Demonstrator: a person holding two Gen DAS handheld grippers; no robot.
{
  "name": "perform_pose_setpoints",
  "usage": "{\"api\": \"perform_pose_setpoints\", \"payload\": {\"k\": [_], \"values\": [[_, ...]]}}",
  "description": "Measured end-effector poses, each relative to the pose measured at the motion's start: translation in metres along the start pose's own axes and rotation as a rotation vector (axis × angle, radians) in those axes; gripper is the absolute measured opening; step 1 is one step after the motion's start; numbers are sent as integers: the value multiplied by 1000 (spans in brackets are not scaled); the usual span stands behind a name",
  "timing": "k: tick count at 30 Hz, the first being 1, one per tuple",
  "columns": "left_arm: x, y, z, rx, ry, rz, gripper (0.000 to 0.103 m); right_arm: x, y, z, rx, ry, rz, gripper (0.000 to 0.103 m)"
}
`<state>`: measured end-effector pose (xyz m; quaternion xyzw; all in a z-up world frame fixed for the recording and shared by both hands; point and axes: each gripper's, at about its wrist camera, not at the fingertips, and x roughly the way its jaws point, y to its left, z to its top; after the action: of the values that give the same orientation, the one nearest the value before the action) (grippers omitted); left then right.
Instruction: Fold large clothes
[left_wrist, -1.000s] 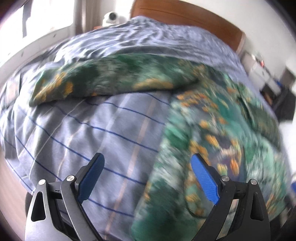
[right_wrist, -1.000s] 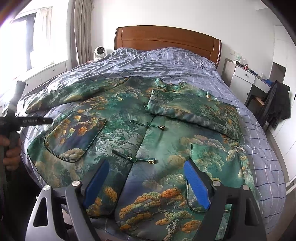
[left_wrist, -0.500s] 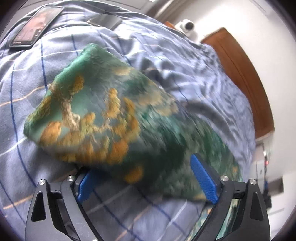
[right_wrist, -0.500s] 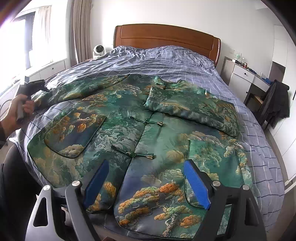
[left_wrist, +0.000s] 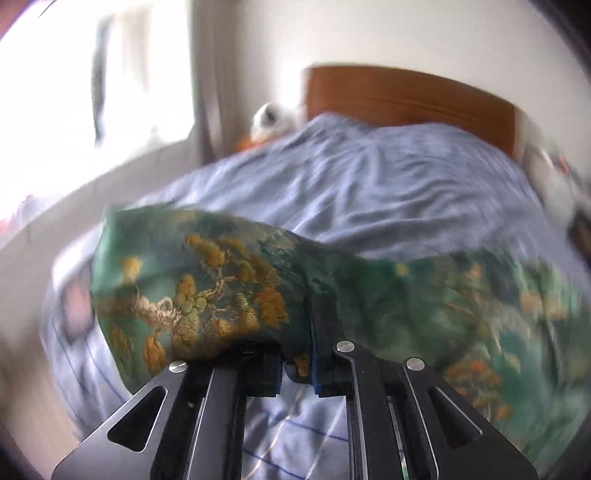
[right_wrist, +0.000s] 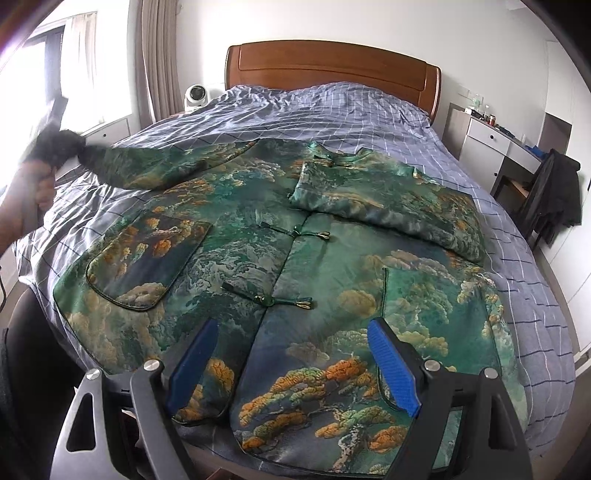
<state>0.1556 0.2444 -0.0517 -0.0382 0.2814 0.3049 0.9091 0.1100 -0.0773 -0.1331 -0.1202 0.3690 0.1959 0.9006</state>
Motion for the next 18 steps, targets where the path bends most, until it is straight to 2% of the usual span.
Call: {"api": "perform_pose_setpoints", "payload": {"k": [3,6,9,13,14,15,16,17,18], "values": [[-29,-59,-6,248,-124,-1,10,-1,1,0,3,-3,0,85],[-40,-111,-26,451,-180,-36,10,-3,-2,0,17,-9,-3,85],[-41,-149,-53,580,-159,-95,10,-6,-7,-2,35,-11,-8,85],[-37,-186,-89,681,-50,-166,12,-9,-11,-5,50,-11,-10,85],[-34,-194,-99,714,-9,-183,19,-9,-12,-5,52,-10,-10,85],[-32,-198,-107,737,14,-192,21,-9,-12,-5,52,-8,-9,85],[-31,-201,-115,759,30,-202,30,-9,-11,-5,50,-6,-9,85],[-33,-202,-122,778,47,-220,45,-10,-11,-3,47,-8,-10,85],[-36,-201,-125,786,49,-231,53,-11,-10,-2,42,-15,-11,85]]}}
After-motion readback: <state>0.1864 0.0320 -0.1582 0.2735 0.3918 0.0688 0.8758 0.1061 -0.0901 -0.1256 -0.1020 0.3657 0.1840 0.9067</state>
